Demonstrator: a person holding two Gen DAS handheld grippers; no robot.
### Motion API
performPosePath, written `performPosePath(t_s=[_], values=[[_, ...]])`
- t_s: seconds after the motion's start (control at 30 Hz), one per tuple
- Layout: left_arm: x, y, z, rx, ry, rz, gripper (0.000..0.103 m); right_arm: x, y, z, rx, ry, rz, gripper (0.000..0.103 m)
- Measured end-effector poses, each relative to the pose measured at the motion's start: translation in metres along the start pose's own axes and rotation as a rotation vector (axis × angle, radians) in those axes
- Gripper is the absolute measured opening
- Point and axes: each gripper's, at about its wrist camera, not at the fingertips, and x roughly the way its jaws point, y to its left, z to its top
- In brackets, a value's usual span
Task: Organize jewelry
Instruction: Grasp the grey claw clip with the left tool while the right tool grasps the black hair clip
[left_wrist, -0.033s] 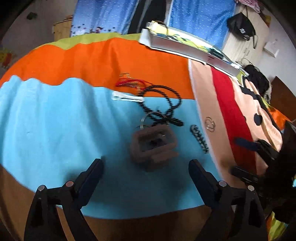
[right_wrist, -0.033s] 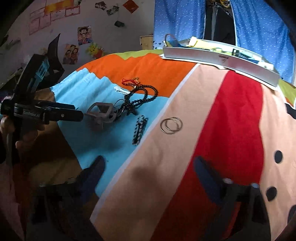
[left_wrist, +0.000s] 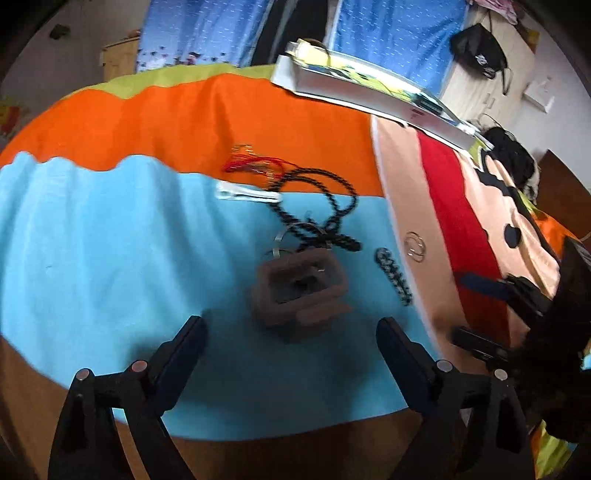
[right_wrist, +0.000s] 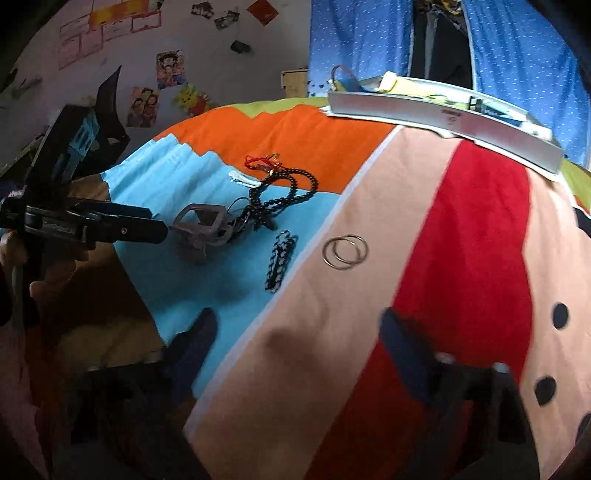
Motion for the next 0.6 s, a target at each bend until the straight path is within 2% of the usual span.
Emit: performPosePath(t_s=[0.07,0.27,0.43,0.5,0.6], values=[[0.009,-0.003,0.004,0.009,0.023,-0.013,0.084,0.011,0.002,0.004,-0.023,0.014,0.016,0.06],[0.024,0.003,0.011,-0.041,0.053,-0.023,0.077,0.025,0.012,0.009,-0.108,0.031,0.045,0.042],[0.035,0.007,0.017,-0.078,0.064,-0.019,0.076,0.034,0.023,0.013,-0.184,0.04,0.033,0.038],[0.039,0.009,0.019,-0.084,0.07,-0.001,0.068,0.037,0.023,0.016,-0.192,0.046,0.026,0.038],[0.041,0.012,0.02,-0.108,0.069,0.002,0.066,0.041,0.026,0.02,-0.21,0.052,0.017,0.037]])
